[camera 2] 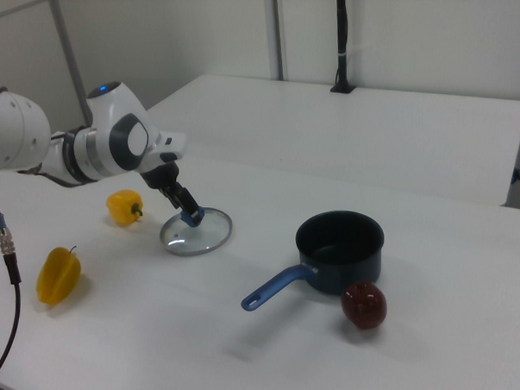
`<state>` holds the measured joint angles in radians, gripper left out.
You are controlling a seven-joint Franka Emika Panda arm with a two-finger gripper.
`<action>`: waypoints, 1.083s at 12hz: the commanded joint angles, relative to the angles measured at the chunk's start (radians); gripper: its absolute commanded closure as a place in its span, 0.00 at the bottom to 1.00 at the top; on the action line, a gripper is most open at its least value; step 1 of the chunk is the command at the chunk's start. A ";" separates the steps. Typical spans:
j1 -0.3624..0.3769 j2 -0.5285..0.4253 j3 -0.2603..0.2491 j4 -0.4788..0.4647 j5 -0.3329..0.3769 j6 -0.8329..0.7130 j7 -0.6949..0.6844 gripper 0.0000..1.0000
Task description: Open lid
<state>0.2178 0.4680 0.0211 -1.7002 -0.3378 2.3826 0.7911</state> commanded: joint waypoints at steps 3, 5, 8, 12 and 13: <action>-0.014 -0.208 -0.006 0.001 0.044 -0.362 -0.304 0.00; -0.053 -0.296 -0.007 0.002 0.155 -0.471 -0.503 0.00; -0.156 -0.440 -0.007 0.001 0.258 -0.621 -0.656 0.00; -0.254 -0.540 -0.010 -0.001 0.326 -0.733 -0.727 0.00; -0.267 -0.546 -0.010 -0.001 0.326 -0.740 -0.727 0.00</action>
<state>-0.0164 -0.0255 0.0125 -1.6668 -0.0405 1.6767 0.0968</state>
